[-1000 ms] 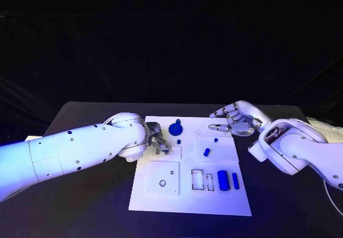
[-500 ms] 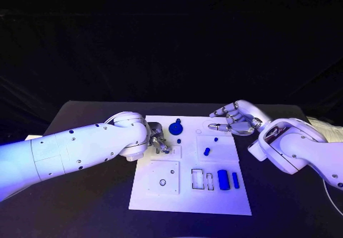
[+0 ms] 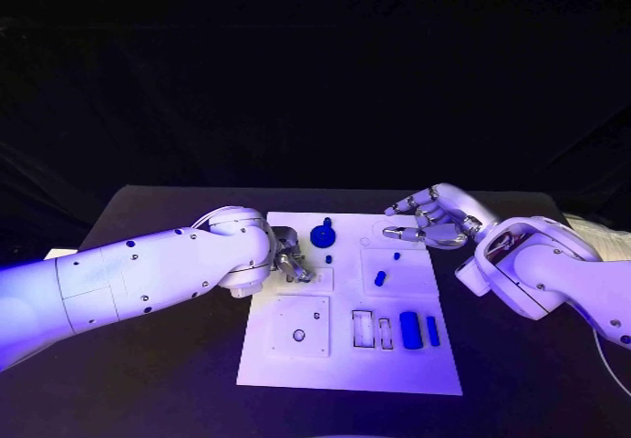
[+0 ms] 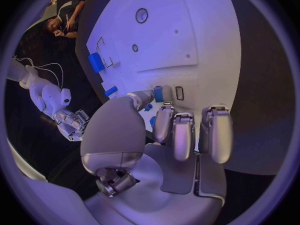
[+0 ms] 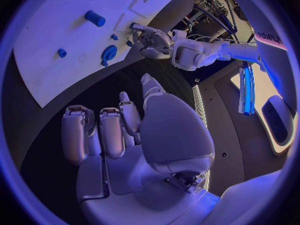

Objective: Assemble the parts on the task board

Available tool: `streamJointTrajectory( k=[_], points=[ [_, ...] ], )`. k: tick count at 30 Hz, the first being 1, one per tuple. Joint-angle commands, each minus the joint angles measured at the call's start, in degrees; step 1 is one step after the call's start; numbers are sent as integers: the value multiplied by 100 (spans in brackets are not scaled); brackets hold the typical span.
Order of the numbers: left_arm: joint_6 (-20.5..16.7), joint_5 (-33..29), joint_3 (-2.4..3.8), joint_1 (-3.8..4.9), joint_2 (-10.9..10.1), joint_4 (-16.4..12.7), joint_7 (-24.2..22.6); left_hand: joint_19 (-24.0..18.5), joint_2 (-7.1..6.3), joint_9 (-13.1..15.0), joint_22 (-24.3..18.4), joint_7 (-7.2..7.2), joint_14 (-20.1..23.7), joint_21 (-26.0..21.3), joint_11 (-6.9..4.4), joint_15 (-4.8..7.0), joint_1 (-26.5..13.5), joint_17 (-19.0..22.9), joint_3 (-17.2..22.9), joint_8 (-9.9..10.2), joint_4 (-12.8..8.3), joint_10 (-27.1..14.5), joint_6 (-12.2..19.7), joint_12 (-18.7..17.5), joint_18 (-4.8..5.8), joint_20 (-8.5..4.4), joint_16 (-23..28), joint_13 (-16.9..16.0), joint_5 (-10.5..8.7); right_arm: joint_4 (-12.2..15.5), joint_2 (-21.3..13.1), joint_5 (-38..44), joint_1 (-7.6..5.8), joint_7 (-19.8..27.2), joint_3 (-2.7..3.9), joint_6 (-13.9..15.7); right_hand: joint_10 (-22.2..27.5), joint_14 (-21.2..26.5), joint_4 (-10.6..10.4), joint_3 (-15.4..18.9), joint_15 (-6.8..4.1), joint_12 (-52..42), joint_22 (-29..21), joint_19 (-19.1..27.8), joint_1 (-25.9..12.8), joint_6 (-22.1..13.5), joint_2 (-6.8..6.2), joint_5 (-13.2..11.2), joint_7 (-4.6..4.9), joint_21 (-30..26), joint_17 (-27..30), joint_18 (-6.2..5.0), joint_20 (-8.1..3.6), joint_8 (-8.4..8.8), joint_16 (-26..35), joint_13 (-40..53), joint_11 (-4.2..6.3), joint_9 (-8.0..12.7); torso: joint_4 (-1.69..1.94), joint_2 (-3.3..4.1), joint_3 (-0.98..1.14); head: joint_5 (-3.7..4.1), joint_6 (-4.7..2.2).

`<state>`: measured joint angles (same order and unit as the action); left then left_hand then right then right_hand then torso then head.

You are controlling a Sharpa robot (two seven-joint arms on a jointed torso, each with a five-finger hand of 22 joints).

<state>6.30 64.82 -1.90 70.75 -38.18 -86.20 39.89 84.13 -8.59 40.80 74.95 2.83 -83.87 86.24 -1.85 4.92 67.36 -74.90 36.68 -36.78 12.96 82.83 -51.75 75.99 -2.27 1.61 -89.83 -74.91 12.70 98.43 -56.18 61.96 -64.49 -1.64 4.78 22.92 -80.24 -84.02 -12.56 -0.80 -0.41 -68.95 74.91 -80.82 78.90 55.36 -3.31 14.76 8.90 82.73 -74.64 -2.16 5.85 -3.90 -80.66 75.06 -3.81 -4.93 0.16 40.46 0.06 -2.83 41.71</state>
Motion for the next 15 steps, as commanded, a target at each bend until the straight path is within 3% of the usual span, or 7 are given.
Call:
streamJointTrajectory(
  k=[1, 8, 15],
  points=[
    [175, 14, -19, -29, 1, -32, 327, 225, -10, 6, 948, -84, -613, 32, -29, 13, -80, -1510, 908, -35, -937, 2, -114, -40, 78, -18, -17, -4, 77, 8, 4, 22, 5, 21, 0, -69, 15, -259, -1, 38, -22, -5, 263, 42, 32, 4, 14, 18, -25, -24, 2, -101, -8, -3, 37, 85, 23, -5, 0, 4, -2, -1, 1],
    [46, 14, -17, -30, -2, -35, 311, 255, -41, 51, 995, -106, -613, 57, -49, 27, -207, -1510, 966, -68, -1028, 13, -155, -81, 89, -30, -17, 52, 316, 3, 11, 22, 6, 24, 0, -69, 15, -259, -1, 38, -22, -5, 263, 42, 32, 4, 14, 18, -25, -24, 2, -101, -8, -3, 37, 85, 23, -5, 4, 1, -1, 1, 8],
    [21, 14, -15, -29, 21, 15, 308, 269, -43, 66, 1016, -112, -613, 70, -55, 33, -255, -1510, 987, -77, -1055, 26, -167, -74, 95, -36, -17, 49, 392, -9, 28, 22, 13, 26, -1, -73, 19, -259, -3, 42, -22, 3, 257, 46, 34, 7, 16, 25, -25, -28, 6, -102, -9, -4, 41, 79, 24, -6, 4, -1, 3, -8, 10]
  ],
)
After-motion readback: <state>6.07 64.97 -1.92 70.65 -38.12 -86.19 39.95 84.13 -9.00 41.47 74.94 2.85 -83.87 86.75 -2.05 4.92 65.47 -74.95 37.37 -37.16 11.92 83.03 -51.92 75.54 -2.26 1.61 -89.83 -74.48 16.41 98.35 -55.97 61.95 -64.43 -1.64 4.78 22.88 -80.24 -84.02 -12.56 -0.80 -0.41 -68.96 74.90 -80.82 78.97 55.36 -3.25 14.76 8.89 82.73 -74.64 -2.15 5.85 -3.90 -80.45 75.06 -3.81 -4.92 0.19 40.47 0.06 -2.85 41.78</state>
